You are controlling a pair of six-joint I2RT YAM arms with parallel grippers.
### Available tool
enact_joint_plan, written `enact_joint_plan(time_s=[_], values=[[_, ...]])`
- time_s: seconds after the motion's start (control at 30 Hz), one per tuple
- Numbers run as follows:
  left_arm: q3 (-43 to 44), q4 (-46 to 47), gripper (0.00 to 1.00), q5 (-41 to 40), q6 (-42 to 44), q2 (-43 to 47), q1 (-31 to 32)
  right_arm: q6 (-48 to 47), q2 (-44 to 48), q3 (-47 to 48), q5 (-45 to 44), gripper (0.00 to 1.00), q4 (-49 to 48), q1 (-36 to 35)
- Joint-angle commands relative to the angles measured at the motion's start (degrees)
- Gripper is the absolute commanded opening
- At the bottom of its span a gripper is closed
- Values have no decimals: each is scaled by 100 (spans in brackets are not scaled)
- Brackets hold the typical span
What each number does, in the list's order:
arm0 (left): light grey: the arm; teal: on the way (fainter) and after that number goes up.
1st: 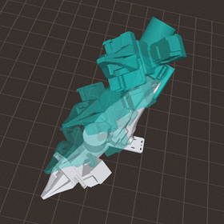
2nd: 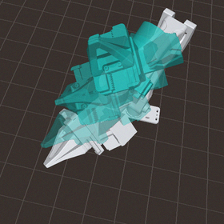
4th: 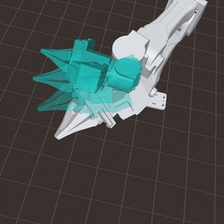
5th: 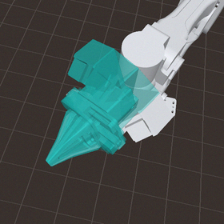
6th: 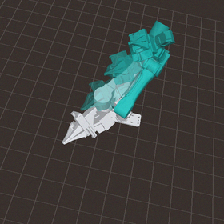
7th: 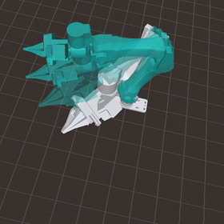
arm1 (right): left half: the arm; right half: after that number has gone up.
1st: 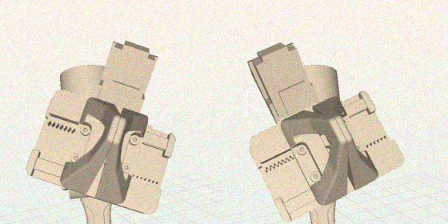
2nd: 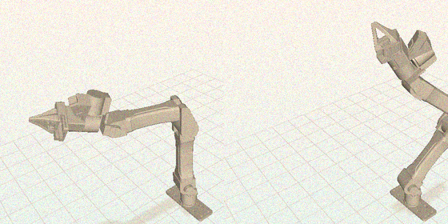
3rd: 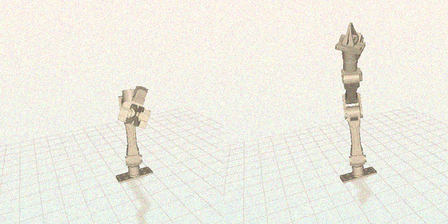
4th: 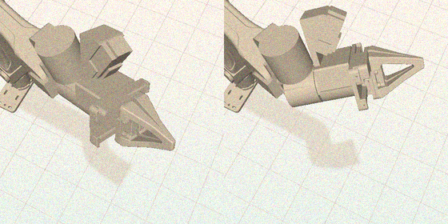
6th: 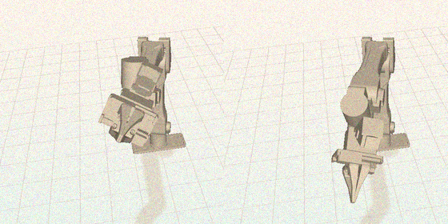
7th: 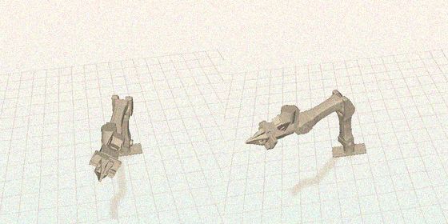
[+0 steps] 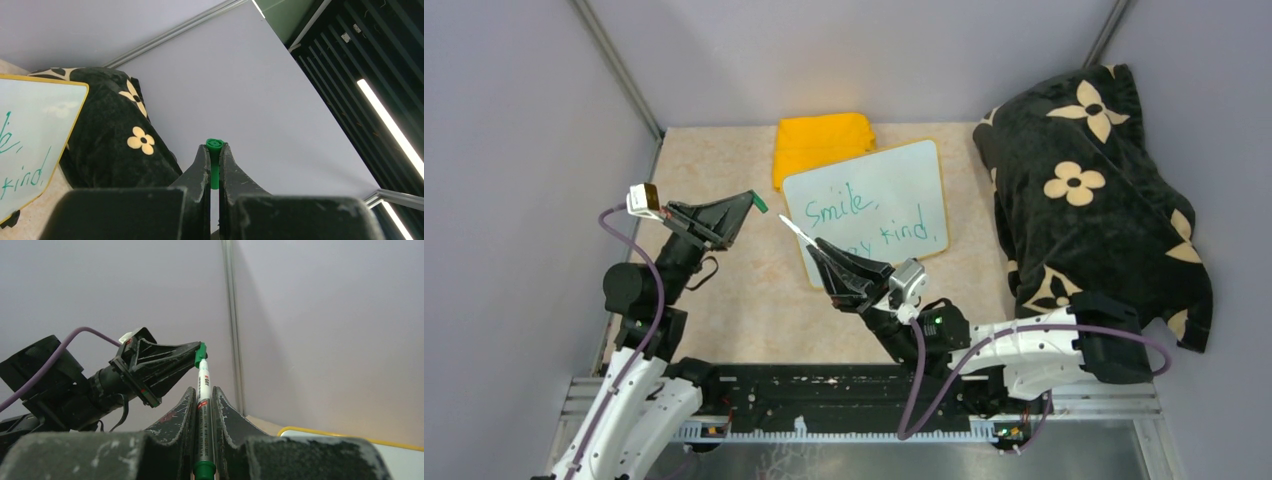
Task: Write a sentence on the whiteboard
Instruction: Close the whiteboard marker at the center of the board.
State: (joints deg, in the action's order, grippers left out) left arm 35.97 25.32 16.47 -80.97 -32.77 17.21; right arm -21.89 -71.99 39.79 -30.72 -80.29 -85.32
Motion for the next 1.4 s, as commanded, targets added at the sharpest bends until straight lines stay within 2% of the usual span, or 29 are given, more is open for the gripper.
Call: enact_joint_plan(time_s=[0.0, 0.5, 1.37], values=[[198, 25, 0, -81, -13, 61, -16, 196, 34, -18, 330, 0, -87, 28], [253, -110, 0, -177, 46, 182, -16, 273, -200, 201, 280, 0, 29, 28], [167, -251, 0, 158, 68, 111, -16, 163, -281, 266, 71, 0, -308, 37]])
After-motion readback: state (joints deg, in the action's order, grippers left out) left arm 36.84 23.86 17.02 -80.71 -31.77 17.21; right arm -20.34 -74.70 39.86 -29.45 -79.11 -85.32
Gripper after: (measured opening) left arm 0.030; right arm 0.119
